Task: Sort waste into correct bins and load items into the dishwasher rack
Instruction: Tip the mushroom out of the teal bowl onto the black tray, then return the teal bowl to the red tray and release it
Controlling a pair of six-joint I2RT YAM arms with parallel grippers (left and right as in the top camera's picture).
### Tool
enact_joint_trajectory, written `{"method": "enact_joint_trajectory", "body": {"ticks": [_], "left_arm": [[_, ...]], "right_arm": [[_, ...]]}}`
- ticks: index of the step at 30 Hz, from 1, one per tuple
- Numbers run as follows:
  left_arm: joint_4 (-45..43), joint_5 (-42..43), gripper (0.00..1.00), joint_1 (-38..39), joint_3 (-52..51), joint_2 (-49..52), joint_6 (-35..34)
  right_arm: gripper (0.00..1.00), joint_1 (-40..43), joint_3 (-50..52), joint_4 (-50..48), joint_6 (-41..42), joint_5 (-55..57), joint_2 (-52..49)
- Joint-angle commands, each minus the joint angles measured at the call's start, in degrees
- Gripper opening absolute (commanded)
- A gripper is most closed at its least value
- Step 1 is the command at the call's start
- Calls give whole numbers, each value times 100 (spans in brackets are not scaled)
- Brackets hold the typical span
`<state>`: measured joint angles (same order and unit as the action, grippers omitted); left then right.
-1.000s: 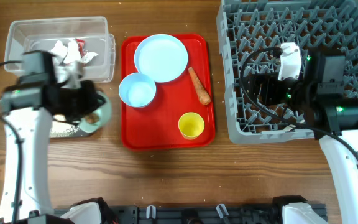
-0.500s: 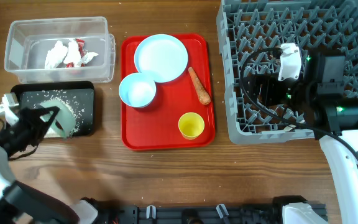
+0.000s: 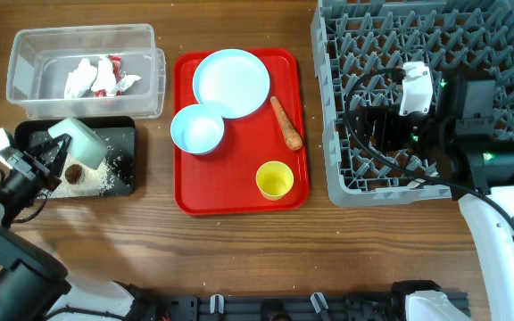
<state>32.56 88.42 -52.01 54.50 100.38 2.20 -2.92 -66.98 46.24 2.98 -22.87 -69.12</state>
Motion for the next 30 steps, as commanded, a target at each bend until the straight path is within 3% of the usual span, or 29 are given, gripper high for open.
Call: {"method": "enact_joint_trajectory", "body": {"ticks": [1, 5, 8, 12, 18, 27, 28, 30], "left_arm": [[0, 48, 4, 627, 229, -1071, -315], [22, -2061, 4, 2050, 229, -2522, -1281], [275, -3659, 4, 3451, 229, -3169, -1513], [997, -5895, 4, 5475, 229, -3093, -1510], [1318, -8137, 4, 7665, 197, -2293, -1515], [1620, -8734, 4, 8362, 197, -505, -1626], [1606, -8848, 9, 8362, 197, -413, -1639], [1458, -8896, 38, 8362, 199, -382, -1641]], "right_arm": [[100, -24, -90, -24, 11, 42, -11], [100, -24, -90, 9, 7, 42, -11], [100, -24, -90, 9, 4, 42, -11], [100, -24, -90, 11, 9, 42, -11], [100, -24, -90, 11, 15, 42, -11], [100, -24, -90, 7, 4, 63, -11], [100, -24, -90, 4, 0, 63, -11], [100, -24, -90, -22, 2, 63, -15]]}}
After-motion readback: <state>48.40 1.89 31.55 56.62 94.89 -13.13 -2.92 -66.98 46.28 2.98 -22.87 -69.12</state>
